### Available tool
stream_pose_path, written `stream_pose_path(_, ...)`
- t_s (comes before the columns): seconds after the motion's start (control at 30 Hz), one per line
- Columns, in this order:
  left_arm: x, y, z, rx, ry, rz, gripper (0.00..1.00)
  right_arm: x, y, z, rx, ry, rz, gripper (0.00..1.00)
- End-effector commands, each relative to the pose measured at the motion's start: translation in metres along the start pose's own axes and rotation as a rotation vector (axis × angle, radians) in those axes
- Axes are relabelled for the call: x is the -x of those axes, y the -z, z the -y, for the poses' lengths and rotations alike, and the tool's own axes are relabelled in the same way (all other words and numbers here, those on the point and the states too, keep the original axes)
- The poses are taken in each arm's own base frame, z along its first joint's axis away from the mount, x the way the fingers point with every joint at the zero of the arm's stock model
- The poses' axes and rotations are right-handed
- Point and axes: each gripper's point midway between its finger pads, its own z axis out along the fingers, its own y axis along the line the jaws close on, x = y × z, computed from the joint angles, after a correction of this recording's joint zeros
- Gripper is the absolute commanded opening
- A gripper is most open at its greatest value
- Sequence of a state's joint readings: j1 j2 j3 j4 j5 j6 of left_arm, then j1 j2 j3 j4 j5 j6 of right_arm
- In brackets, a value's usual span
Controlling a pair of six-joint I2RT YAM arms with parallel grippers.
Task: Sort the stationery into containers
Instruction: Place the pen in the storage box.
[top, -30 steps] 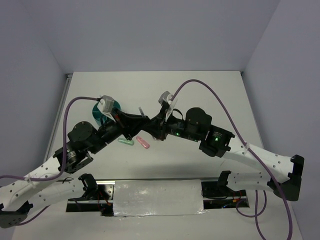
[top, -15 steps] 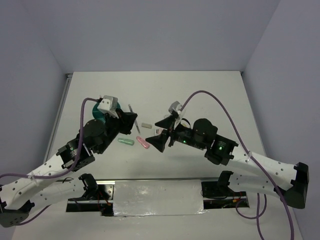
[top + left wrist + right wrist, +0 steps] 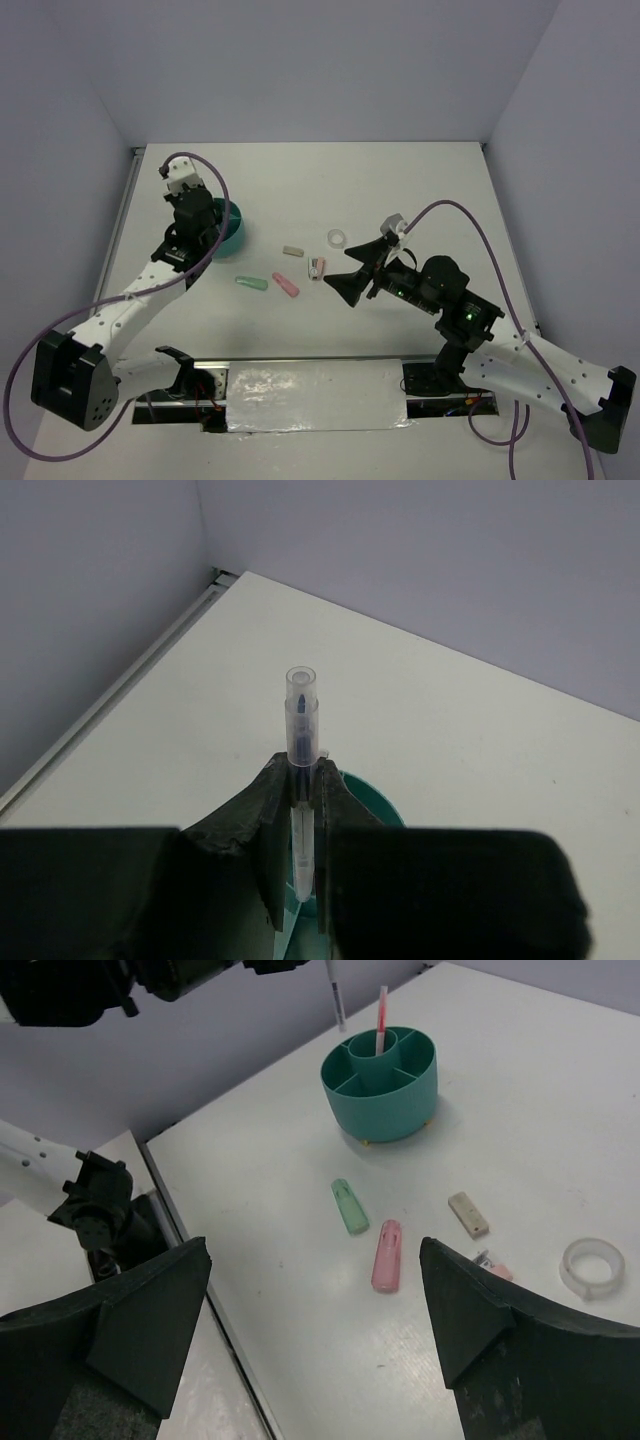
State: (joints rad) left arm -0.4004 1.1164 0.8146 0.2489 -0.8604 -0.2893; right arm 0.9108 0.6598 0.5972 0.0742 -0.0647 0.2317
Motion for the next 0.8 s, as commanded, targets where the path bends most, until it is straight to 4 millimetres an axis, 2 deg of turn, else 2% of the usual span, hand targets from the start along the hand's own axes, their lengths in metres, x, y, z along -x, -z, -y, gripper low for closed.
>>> stream_pose_path(0.0, 0.025, -0.017, -0.003, 0.031, 0.103, 0.113, 0.0, -0.002, 0.002, -0.005, 0.033, -0.01, 0.003, 0.92)
stream_pose_path(0.13, 0.013, -0.032, 0.002, -0.013, 0.147, 0.085, 0.0, -0.002, 0.002, -0.01, 0.057, -0.011, -0.001, 0.92)
stream_pose_path(0.57, -0.026, -0.046, 0.002, 0.021, 0.143, 0.047, 0.01, 0.0, 0.002, -0.014, 0.078, -0.009, -0.005, 0.92)
stream_pose_path(0.67, -0.035, -0.047, 0.001, 0.025, 0.139, 0.034, 0.07, -0.001, 0.002, -0.014, 0.077, -0.006, -0.011, 0.92)
stream_pose_path(0.7, -0.038, -0.047, 0.001, 0.031, 0.138, 0.023, 0.12, -0.002, 0.001, -0.013, 0.076, -0.007, -0.013, 0.92)
stream_pose_path(0.73, -0.041, -0.048, 0.001, 0.038, 0.136, 0.015, 0.22, -0.003, 0.001, -0.013, 0.075, -0.007, -0.016, 0.92)
stream_pose_path(0.77, -0.044, -0.048, -0.002, 0.048, 0.134, 0.007, 0.27, -0.004, 0.0, -0.012, 0.069, -0.009, -0.02, 0.92)
